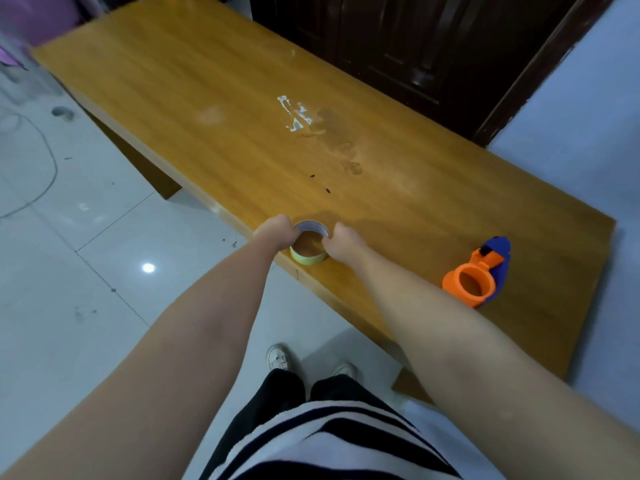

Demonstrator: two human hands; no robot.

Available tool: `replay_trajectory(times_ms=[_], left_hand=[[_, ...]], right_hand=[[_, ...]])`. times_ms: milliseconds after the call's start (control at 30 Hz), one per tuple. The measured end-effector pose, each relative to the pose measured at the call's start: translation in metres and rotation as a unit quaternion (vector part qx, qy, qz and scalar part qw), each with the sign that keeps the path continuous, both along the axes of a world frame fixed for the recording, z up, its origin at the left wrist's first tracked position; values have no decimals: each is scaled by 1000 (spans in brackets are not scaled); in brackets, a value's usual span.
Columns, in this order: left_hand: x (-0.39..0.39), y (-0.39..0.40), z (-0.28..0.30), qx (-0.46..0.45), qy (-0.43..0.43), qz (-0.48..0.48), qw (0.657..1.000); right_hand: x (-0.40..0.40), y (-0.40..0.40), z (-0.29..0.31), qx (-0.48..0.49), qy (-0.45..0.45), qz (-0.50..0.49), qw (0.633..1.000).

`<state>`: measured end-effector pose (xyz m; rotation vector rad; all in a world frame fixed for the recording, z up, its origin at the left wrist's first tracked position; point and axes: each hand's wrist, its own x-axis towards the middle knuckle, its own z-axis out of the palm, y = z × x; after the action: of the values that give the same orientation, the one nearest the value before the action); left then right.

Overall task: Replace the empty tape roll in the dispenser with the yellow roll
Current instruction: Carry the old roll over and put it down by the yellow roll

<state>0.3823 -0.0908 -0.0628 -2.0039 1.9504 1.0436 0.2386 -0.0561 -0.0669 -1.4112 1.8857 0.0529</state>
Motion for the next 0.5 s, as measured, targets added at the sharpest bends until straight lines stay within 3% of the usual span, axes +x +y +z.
replay_trajectory(times_ms=[300, 500], left_hand=[[4, 0, -6, -4, 34, 23, 999], [27, -12, -4, -18, 99, 92, 991]], right_hand=[[8, -11, 2, 1, 20, 40, 999], [30, -27, 7, -11, -29, 12, 999]])
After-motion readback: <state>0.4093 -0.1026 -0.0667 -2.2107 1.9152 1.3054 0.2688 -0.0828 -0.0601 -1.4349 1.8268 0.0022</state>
